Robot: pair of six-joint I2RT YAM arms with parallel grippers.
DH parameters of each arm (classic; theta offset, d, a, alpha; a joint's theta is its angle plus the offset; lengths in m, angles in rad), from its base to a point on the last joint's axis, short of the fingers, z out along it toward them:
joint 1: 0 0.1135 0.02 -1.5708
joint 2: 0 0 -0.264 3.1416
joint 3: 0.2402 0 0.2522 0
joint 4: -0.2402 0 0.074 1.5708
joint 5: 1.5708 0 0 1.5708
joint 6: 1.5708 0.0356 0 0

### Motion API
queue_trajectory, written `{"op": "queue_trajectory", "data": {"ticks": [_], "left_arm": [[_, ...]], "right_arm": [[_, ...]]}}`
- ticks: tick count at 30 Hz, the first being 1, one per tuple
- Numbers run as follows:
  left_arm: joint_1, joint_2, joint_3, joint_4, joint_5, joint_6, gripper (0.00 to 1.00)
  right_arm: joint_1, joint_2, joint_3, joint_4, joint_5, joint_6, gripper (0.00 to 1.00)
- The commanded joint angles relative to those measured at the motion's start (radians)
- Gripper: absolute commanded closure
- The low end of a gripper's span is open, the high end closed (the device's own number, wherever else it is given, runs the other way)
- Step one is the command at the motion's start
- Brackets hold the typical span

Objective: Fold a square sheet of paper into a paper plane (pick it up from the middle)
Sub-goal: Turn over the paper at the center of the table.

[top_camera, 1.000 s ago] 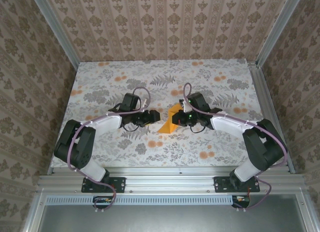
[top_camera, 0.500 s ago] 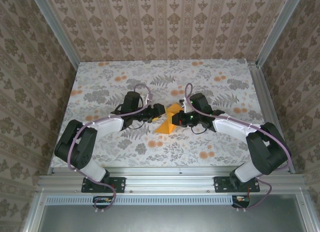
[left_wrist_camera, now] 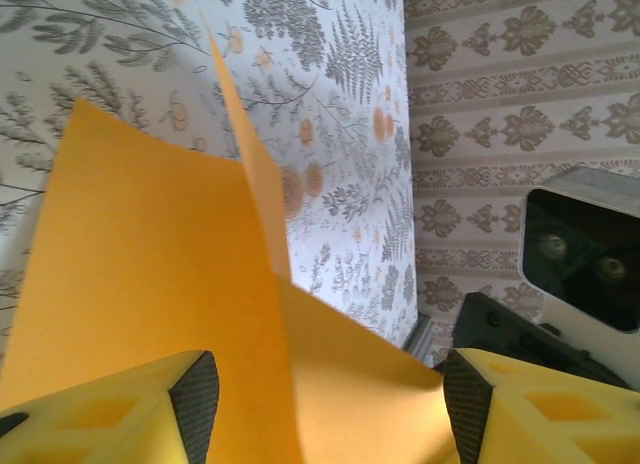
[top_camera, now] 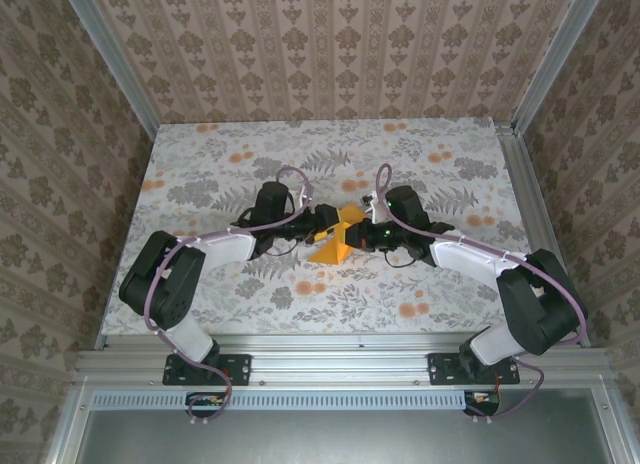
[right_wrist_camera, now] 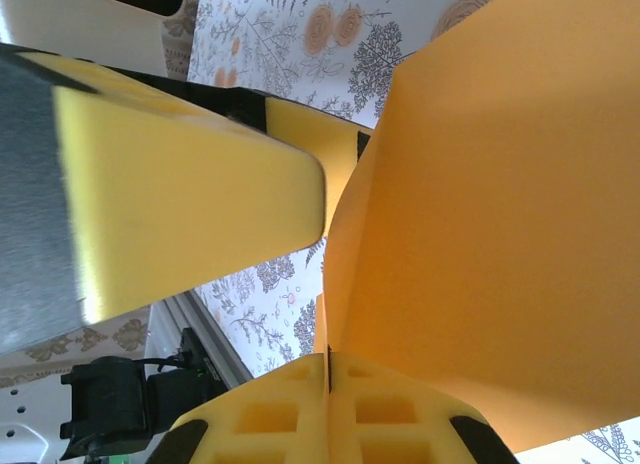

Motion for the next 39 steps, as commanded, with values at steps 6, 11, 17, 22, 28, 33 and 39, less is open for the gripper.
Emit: {"op": "queue_trajectory", "data": {"ticks": [6,11,17,22,28,33,39], "left_arm": [[-0.011,-0.008,0.055,0.027,0.050,-0.030,0.41],[-0.011,-0.005,0.059,0.020,0.057,-0.029,0.46],[-0.012,0.010,0.061,-0.001,0.063,-0.014,0.47],[-0.018,0.024,0.061,-0.005,0.071,-0.009,0.45],[-0.025,0.030,0.058,0.031,0.083,-0.025,0.44],[-0.036,0.043,0.071,0.045,0.098,-0.036,0.44],[-0.038,0.044,0.073,0.083,0.107,-0.065,0.51]], "right_arm": [[-0.019,-0.023,-0.024,0.058,-0.037,0.029,1.00],[-0.028,-0.023,-0.038,0.068,-0.039,0.036,1.00],[-0.038,-0.037,-0.053,0.087,-0.044,0.049,1.00],[-0.047,-0.054,-0.069,0.131,-0.056,0.078,1.00],[-0.064,-0.062,-0.087,0.166,-0.065,0.107,1.00],[-0.072,-0.065,-0.101,0.199,-0.077,0.127,1.00],[-0.079,-0.063,-0.114,0.208,-0.080,0.134,1.00]]}}
